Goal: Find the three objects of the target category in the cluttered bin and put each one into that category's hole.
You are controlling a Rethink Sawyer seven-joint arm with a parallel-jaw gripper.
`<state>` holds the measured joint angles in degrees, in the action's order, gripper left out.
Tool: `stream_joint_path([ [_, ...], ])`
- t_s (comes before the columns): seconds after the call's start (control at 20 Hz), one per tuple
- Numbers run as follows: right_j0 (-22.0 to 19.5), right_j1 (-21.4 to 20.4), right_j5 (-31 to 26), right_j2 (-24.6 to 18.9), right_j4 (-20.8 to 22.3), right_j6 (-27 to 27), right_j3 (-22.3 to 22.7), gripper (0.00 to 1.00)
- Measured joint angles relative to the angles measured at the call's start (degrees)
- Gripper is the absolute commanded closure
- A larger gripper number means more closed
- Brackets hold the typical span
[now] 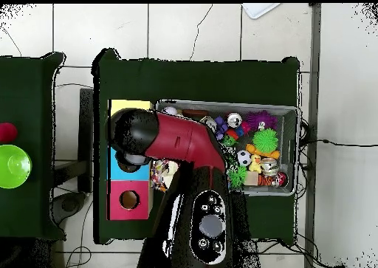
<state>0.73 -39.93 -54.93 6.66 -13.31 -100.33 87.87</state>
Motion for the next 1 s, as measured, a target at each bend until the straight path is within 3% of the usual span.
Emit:
stream_joint_path([
  [0.6,0.3,1.6,0.1,0.1,-0.1,0.0,0.4,1.00],
  [1.0,1.4,2.6,1.1,0.1,-1.0,0.0,4.0,1.00],
])
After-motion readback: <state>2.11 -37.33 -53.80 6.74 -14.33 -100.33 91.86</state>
